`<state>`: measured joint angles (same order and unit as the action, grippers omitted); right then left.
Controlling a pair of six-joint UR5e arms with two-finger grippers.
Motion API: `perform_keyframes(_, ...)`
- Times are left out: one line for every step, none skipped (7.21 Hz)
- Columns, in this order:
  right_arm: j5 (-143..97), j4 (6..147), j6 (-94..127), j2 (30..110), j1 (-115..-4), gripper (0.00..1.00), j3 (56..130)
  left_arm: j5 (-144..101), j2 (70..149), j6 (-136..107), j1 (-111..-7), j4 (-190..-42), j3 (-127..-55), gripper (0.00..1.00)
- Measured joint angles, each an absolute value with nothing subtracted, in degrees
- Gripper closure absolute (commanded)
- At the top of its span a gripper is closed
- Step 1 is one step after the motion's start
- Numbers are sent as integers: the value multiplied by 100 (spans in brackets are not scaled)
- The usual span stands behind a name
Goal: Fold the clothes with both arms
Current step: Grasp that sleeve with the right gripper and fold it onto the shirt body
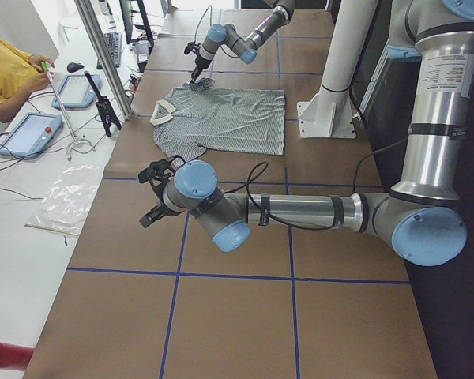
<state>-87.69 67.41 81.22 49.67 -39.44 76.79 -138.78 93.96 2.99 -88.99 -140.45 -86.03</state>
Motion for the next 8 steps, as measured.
perform_keyframes(-8434,6941,8463,4626,-3745,100,7492,-13878,9396,299,-8901,-14047,-8604,0)
perform_keyframes(-8232,7030,8693,4303,-3624,100,7179,-13878,9394,299,-8903,-14057,-8604,0)
perform_keyframes(-8119,7059,8812,4062,-3570,100,6875,-13878,9390,299,-8903,-14073,-8604,0)
perform_keyframes(-8038,7065,8849,3945,-3547,1,6700,-13878,9388,297,-8902,-14082,-8605,0)
perform_keyframes(-7991,7066,8830,3910,-3526,0,6616,-13878,9388,295,-8899,-14087,-8604,0)
perform_keyframes(-7967,7061,8751,3900,-3508,0,6586,-13878,9387,296,-8896,-14086,-8604,0)
perform_keyframes(-7981,7049,8589,3879,-3510,0,6595,-13878,9391,296,-8895,-14083,-8607,0)
perform_keyframes(-8143,7055,8330,3862,-3577,0,6626,-13878,9403,293,-8856,-14083,-8610,0)
